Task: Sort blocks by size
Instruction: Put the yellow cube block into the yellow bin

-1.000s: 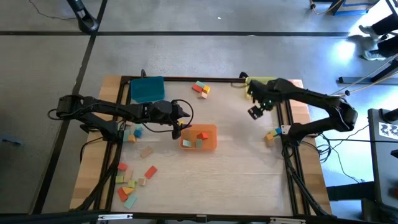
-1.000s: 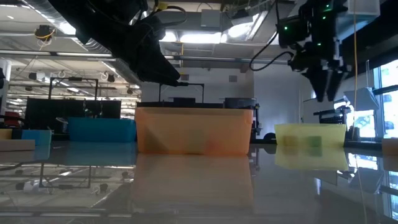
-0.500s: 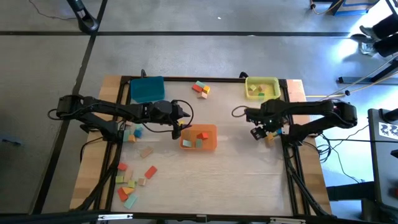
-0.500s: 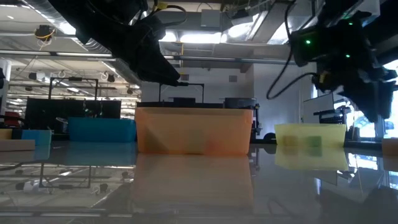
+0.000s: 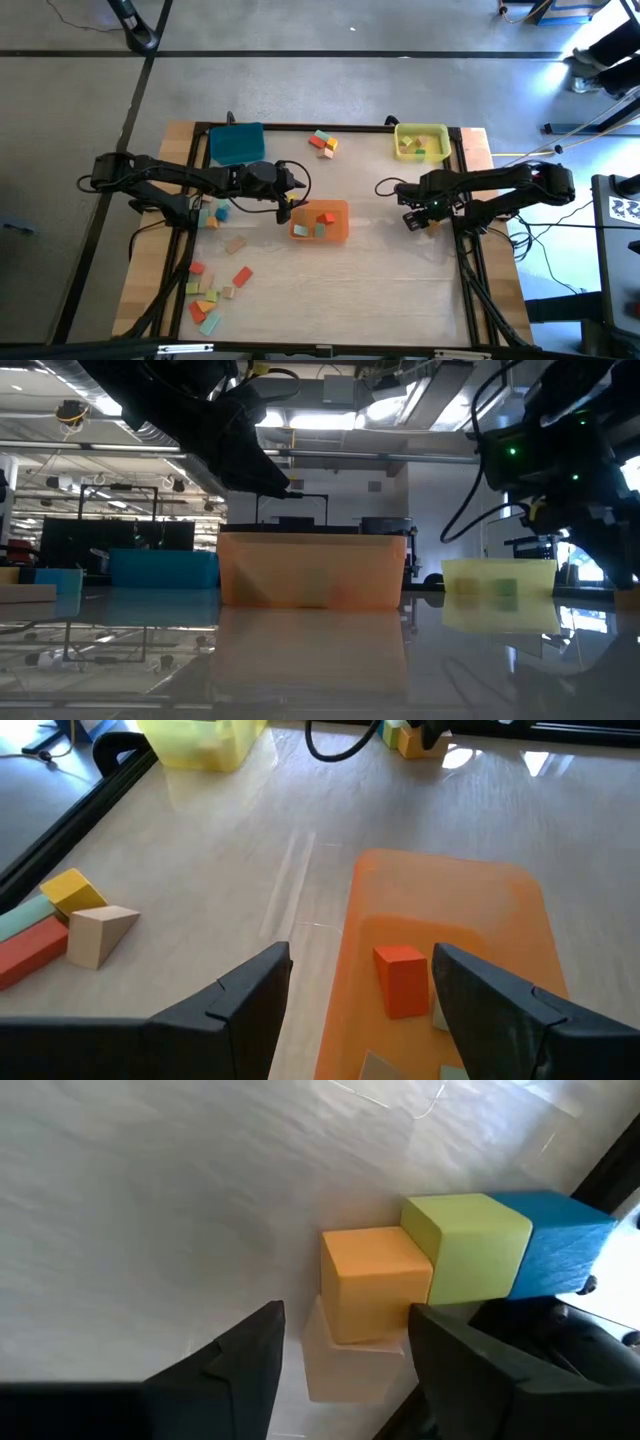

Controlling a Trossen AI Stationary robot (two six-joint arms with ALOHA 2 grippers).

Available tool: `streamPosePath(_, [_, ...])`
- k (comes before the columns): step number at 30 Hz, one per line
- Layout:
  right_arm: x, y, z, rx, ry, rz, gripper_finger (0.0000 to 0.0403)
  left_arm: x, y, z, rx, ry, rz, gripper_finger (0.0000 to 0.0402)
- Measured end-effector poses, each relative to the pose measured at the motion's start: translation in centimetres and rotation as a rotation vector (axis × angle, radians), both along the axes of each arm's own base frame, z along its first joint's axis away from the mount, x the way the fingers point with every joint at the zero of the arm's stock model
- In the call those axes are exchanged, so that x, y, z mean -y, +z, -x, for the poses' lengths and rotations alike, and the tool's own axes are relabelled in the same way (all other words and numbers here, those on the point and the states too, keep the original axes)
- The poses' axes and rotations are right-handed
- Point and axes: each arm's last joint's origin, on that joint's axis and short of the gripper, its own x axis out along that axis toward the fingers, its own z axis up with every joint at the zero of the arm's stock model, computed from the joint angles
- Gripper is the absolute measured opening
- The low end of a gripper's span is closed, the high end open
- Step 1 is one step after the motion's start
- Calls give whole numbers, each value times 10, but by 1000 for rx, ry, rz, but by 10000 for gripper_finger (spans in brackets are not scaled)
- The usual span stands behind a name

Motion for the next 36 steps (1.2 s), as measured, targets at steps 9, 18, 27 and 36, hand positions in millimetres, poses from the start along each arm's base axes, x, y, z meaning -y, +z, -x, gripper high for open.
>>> streamPosePath(9, [4, 7, -14, 105, 35, 53, 204, 0, 0, 0, 0, 0, -1, 232])
streamPosePath(18, [7, 16, -31, 245, 108, 96, 204, 0, 0, 0, 0, 1, 1, 232])
streamPosePath(27, [10, 26, -32, 218, 143, 152, 204, 0, 0, 0, 0, 2, 3, 232])
streamPosePath(36, [8, 8, -26, 212, 179, 128, 272, 0, 0, 0, -1, 0, 1, 232])
